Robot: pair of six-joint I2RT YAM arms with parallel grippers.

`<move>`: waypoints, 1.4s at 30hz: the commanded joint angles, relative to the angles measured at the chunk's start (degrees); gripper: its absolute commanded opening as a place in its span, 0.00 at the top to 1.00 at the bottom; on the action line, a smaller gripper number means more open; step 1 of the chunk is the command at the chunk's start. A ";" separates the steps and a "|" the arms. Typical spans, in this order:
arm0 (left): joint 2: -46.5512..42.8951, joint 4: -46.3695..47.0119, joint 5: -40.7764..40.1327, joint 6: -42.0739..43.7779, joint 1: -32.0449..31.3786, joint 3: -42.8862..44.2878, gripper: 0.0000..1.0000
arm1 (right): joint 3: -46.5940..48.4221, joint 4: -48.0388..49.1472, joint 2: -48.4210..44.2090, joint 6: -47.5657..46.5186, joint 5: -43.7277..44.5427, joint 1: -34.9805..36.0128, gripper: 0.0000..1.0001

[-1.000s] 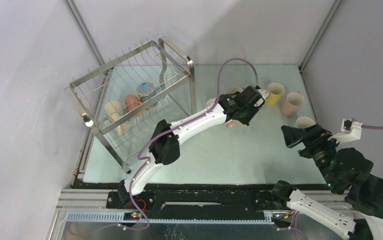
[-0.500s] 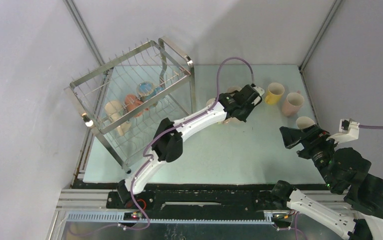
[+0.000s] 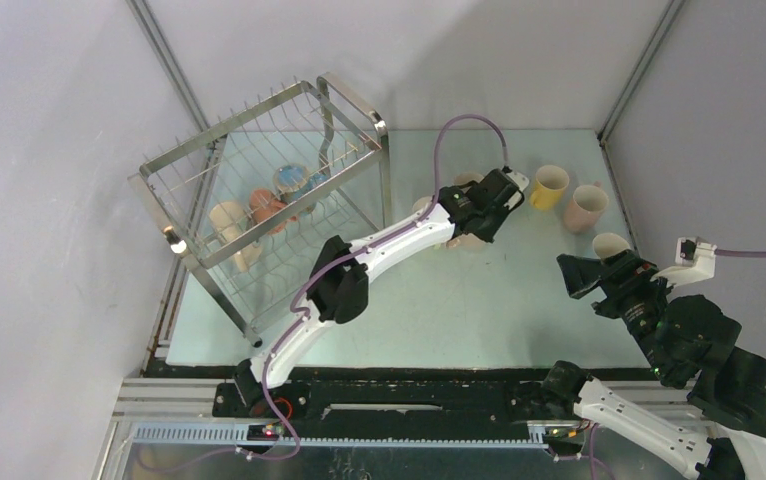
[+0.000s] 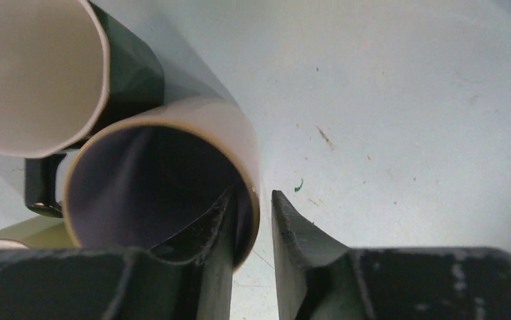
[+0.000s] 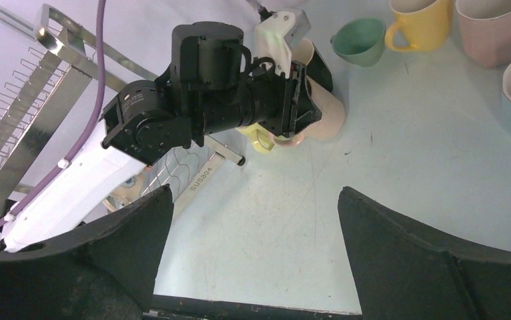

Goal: Unload the cups from the dish rack
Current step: Place the cup at the center of the board.

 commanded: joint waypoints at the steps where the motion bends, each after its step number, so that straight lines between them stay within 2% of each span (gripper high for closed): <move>1: -1.73 3.29 -1.21 1.04 0.35 5.44 0.68 | -0.08 1.35 0.85 1.00 -0.05 -0.08 0.00; 12: -4.47 3.13 -0.54 1.84 0.53 5.81 0.56 | -0.02 2.16 1.09 0.88 -0.86 -0.19 0.00; 20: -11.61 3.35 2.43 1.03 0.32 3.66 0.40 | -0.08 2.60 1.06 0.75 -1.33 -0.10 0.00; 28: -23.22 4.22 3.47 -0.78 -0.31 -1.47 0.18 | -0.12 3.02 0.34 1.10 -1.96 -0.08 0.00; 30: -26.13 4.23 3.78 -0.96 -0.44 -2.65 0.02 | -0.10 3.39 0.47 1.07 -2.28 -0.09 0.00; 37: -37.32 4.15 2.61 -1.20 -1.36 -7.70 0.00 | -2.56 7.82 0.34 -1.53 -4.92 -0.14 0.00; 42: -46.79 5.19 1.24 -2.15 -1.58 -14.80 0.00 | -4.65 11.52 2.94 -2.61 -8.55 -0.14 0.00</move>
